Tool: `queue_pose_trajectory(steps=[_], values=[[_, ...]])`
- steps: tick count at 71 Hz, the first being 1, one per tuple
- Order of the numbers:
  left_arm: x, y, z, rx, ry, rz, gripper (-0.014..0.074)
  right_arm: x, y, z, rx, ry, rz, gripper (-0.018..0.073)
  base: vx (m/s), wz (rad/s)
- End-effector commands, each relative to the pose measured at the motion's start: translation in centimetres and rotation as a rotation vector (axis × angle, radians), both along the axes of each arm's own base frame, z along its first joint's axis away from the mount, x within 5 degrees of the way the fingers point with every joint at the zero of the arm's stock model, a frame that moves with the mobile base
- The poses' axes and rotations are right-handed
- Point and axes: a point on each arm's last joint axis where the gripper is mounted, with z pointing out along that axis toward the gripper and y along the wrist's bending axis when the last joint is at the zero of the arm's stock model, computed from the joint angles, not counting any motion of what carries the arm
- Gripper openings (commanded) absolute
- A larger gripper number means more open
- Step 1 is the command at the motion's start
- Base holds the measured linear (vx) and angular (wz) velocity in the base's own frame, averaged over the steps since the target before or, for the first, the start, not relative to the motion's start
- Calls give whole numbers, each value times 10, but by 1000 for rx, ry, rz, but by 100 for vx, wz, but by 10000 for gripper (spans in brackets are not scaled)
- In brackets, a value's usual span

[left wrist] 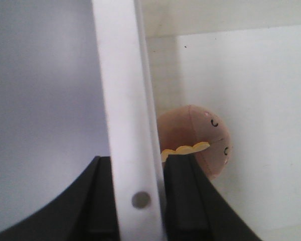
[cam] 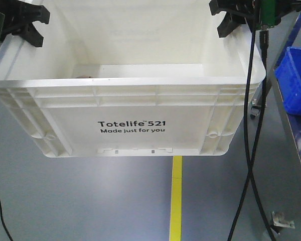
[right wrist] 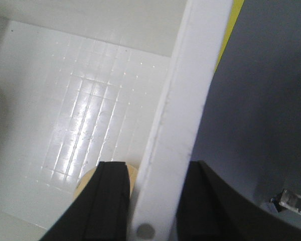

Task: Place moving items into box and shelve
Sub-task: 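Hold the crate with both grippers while the base turns toward the blue-bin shelf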

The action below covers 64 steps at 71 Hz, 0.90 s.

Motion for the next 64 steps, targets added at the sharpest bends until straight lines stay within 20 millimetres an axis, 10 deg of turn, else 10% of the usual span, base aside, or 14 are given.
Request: queue_pose_trajectory(steps=[1, 64], values=[[-14, -15, 43, -176, -201, -36, -17, -22, 15, 43, 195, -145, 84, -12, 54, -3], [-14, -15, 43, -176, -201, -36, -17, -22, 15, 43, 194, -145, 83, -12, 54, -4]])
